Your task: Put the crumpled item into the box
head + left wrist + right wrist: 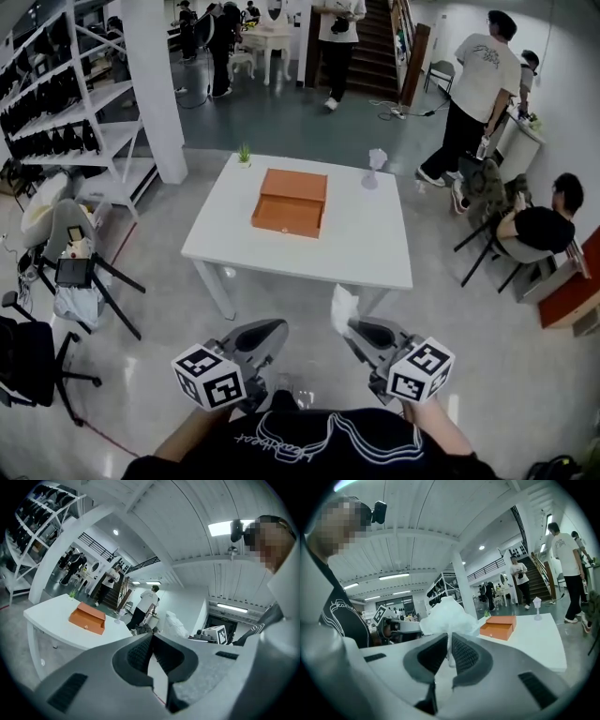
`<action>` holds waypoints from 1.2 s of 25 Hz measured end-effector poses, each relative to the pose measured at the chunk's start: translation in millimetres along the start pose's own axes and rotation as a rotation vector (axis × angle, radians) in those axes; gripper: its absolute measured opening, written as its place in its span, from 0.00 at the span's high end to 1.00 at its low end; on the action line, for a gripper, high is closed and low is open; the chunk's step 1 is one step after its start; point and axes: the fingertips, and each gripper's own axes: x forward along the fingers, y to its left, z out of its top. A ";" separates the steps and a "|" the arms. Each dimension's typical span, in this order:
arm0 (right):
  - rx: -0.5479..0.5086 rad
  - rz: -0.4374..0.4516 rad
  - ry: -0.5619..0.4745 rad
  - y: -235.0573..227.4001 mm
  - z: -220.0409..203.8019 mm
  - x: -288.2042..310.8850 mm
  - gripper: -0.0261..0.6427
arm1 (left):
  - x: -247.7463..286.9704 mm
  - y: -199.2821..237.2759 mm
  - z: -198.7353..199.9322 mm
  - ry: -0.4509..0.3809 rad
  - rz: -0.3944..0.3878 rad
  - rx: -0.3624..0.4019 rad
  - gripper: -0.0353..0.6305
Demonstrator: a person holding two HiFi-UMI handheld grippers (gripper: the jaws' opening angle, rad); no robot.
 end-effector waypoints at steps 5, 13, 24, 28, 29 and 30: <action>0.026 -0.013 0.021 -39.5 12.7 50.6 0.91 | 28.8 56.2 26.4 0.031 -0.003 -0.019 0.94; 0.016 -0.047 0.034 -96.0 41.7 118.6 0.91 | 69.3 136.2 76.0 0.032 0.001 -0.027 0.94; -0.037 -0.115 0.125 -153.3 34.9 163.2 0.91 | 97.7 175.5 88.7 0.054 -0.007 -0.012 0.94; -0.054 -0.100 0.141 -167.8 37.5 180.6 0.91 | 103.6 190.0 91.0 0.055 0.017 -0.011 0.94; -0.054 -0.093 0.143 -171.2 37.7 185.5 0.91 | 105.2 194.1 91.6 0.055 0.025 -0.011 0.94; -0.053 -0.086 0.145 -174.8 38.1 190.2 0.91 | 107.3 198.1 92.6 0.056 0.033 -0.012 0.94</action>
